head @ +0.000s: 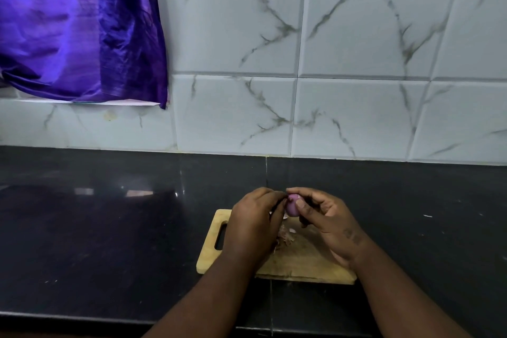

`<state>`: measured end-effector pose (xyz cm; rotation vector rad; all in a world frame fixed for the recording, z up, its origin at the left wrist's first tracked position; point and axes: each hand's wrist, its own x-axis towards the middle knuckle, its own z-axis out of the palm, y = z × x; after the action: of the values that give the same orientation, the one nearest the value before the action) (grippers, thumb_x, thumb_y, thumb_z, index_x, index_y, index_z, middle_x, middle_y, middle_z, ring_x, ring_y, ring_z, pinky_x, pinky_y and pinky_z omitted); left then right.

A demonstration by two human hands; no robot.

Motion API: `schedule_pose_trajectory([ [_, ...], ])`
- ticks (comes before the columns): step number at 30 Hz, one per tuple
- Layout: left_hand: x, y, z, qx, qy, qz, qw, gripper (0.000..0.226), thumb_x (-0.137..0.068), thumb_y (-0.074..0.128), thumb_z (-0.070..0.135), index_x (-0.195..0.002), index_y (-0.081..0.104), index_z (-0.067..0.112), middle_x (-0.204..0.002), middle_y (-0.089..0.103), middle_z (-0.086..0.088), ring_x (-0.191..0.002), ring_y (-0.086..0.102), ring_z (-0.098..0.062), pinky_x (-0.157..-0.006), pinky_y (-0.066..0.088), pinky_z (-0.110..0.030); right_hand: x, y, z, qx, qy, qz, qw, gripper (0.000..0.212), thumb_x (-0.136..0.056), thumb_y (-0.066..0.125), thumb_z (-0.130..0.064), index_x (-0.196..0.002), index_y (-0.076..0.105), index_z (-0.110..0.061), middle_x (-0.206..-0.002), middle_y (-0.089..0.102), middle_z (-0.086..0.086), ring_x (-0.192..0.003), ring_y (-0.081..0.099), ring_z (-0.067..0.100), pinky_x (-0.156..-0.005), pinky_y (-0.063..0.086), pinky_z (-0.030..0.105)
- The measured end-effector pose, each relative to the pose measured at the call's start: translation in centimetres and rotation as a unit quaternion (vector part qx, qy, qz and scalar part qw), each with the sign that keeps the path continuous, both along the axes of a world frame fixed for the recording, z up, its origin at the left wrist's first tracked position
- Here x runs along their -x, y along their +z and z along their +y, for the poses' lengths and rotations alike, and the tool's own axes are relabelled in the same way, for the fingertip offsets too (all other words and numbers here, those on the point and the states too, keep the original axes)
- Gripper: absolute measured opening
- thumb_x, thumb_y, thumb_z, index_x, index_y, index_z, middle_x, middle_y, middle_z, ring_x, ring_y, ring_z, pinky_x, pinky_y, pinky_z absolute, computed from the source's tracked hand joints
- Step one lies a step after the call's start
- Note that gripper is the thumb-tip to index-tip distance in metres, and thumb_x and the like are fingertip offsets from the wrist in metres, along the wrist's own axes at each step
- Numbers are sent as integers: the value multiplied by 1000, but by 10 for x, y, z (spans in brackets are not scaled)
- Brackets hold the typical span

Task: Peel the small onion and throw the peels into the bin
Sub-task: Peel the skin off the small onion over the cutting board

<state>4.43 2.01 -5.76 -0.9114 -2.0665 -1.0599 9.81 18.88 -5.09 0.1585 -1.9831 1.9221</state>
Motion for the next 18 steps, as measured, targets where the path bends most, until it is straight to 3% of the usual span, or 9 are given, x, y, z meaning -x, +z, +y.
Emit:
schedule_pose_trajectory([
  [7, -2, 0, 2, 1, 14, 12, 1000, 28, -95, 59, 37, -108, 77, 20, -96, 74, 6, -82, 67, -8, -69, 59, -28, -1, 0, -1, -13, 17, 17, 1000, 27, -92, 69, -13, -118, 74, -15, -114, 75, 10, -103, 69, 25, -80, 57, 32],
  [12, -2, 0, 3, -13, 24, 10, 1000, 13, -94, 68, 24, -104, 75, 19, -94, 71, 6, -79, 64, -6, -66, 55, -23, -2, 0, -2, -10, 28, 19, 999, 28, -92, 68, -7, -119, 72, -14, -113, 75, 9, -102, 71, 24, -82, 59, 35],
  [15, -4, 3, 3, -47, 15, -52, 997, 7, -94, 72, 19, -100, 73, 22, -93, 68, 11, -80, 61, -3, -67, 49, -14, -3, 1, -2, -1, 34, 22, 999, 31, -90, 69, -7, -120, 71, -12, -116, 75, 9, -106, 72, 25, -85, 60, 36],
  [18, -3, 4, 2, -89, -7, -118, 989, 6, -95, 72, 17, -97, 71, 23, -91, 67, 12, -82, 63, -4, -67, 52, -17, -2, 1, -2, 19, 48, 33, 998, 32, -88, 70, -7, -120, 71, -12, -117, 74, 11, -108, 71, 27, -82, 60, 33],
])
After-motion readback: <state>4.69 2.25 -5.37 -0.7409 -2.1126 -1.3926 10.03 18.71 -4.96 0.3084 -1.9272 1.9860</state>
